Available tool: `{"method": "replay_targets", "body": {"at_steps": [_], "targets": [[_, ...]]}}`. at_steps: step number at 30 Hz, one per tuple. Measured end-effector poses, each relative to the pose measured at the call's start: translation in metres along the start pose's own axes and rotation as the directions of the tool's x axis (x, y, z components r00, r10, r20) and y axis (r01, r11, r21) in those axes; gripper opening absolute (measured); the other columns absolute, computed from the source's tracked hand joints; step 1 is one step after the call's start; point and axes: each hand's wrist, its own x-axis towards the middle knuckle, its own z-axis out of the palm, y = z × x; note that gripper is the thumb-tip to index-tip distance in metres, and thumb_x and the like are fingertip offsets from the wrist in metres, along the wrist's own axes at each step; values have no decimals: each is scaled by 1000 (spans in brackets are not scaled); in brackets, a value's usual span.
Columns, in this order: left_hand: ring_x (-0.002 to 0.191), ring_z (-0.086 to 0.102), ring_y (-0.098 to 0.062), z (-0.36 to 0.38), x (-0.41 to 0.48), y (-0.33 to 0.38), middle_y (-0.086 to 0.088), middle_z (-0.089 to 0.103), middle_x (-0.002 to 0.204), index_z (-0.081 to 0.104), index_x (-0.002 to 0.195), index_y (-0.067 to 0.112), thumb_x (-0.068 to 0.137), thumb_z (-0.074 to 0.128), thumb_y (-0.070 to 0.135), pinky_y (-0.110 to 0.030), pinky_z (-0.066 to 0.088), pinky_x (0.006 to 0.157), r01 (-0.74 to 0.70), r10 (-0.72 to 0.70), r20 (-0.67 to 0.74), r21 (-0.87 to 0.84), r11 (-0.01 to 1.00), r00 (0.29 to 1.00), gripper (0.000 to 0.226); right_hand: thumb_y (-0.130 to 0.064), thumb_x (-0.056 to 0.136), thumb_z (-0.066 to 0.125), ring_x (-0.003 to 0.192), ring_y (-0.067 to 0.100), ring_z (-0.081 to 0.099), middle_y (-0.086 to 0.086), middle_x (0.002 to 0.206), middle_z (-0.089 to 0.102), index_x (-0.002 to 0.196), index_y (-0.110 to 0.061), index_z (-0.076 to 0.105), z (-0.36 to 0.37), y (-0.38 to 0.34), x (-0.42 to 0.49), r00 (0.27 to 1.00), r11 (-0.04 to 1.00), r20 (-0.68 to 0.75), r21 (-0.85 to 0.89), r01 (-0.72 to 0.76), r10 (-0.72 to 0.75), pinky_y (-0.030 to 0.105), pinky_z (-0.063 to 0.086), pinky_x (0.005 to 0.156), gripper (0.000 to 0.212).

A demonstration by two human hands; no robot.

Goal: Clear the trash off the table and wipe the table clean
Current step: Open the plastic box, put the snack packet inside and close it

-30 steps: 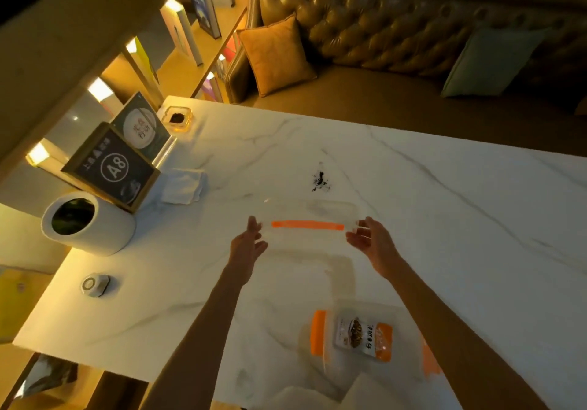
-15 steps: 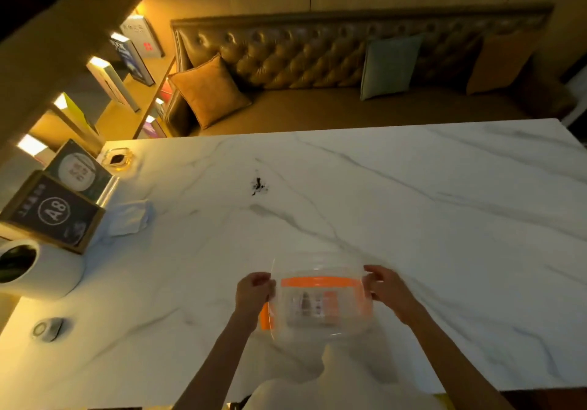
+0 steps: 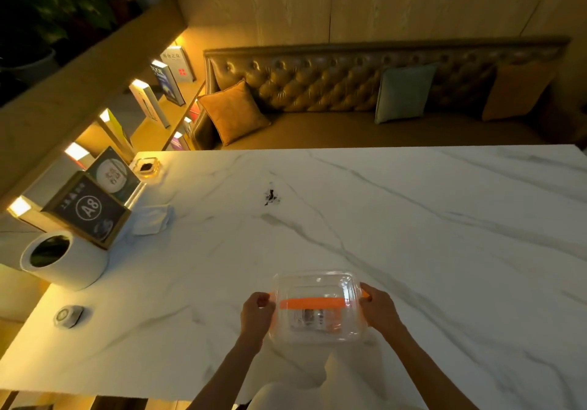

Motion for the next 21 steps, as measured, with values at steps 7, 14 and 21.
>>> {"method": "replay_targets", "body": {"at_steps": [7, 14, 21], "targets": [[88, 65, -28, 2, -3, -12, -10, 67, 97, 58, 105, 14, 77, 69, 1, -43, 57, 77, -34, 29, 89, 59, 998, 996, 33, -3, 92, 44, 91, 27, 67, 14, 104, 71, 135, -14, 54, 10, 10, -2, 998, 999, -67, 34, -16, 19, 32, 53, 83, 45], [85, 67, -27, 1, -6, -17, -12, 69, 91, 56, 109, 20, 79, 67, 4, -43, 58, 79, -40, 34, 101, 50, 998, 994, 35, -21, 99, 43, 95, 24, 62, 9, 109, 67, 118, -9, 61, 16, 15, -15, 991, 989, -47, 87, -117, 121, 32, 48, 84, 29], [77, 58, -24, 5, 1, -13, -17, 63, 95, 46, 112, 13, 82, 58, 4, -40, 52, 73, -24, 0, 169, 141, 990, 986, 33, -24, 98, 48, 83, 25, 63, 15, 96, 68, 104, -2, 65, 17, 18, -7, 983, 976, -58, 137, -166, 176, 37, 53, 80, 28]]}}
